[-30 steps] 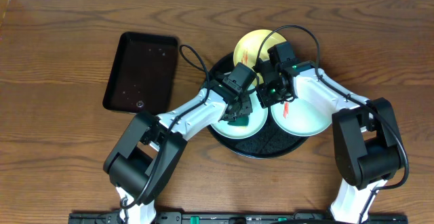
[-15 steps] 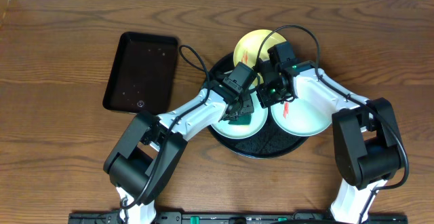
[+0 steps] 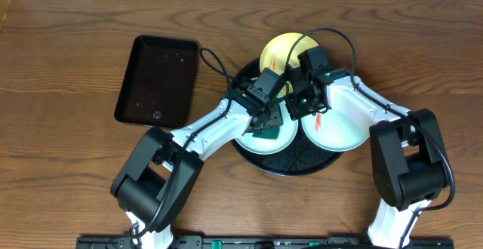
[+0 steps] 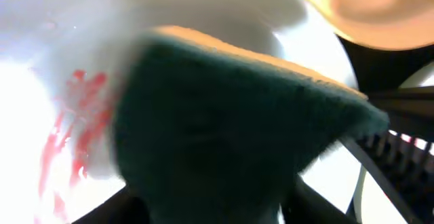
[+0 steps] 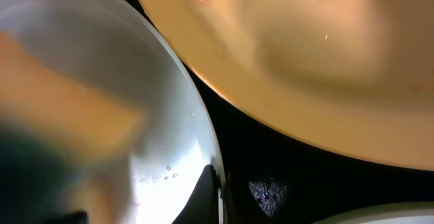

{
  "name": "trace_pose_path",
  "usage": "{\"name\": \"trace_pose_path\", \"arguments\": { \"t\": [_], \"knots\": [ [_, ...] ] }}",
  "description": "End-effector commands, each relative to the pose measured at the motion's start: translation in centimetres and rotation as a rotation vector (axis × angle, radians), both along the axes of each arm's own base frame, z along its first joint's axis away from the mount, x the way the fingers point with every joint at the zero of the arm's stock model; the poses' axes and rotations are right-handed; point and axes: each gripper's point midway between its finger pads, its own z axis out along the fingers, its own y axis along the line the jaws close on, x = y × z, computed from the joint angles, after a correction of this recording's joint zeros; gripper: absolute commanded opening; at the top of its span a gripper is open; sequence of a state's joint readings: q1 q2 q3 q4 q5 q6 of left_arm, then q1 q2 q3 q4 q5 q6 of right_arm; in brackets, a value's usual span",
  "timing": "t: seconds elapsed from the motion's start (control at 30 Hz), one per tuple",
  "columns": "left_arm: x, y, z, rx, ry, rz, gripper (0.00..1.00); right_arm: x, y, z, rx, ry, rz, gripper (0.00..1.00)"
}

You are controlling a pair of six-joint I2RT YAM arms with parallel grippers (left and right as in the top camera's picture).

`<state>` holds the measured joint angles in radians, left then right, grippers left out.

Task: Clean dirty plates on tray and stack at the side
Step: 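Scrub the left green plate with the sponge in the left gripper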

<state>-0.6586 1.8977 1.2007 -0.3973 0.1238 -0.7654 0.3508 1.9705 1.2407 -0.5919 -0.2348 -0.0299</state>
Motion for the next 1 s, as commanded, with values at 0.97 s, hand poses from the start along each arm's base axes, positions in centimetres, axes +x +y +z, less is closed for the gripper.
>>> {"name": "trace_pose_path", "arguments": {
  "t": [0.97],
  "knots": [
    [-0.1, 0.4, -0.7, 0.039, -0.011, -0.041, 0.40, -0.2, -0.2, -0.8, -0.024, 0.015, 0.002, 0.01]
  ]
}}
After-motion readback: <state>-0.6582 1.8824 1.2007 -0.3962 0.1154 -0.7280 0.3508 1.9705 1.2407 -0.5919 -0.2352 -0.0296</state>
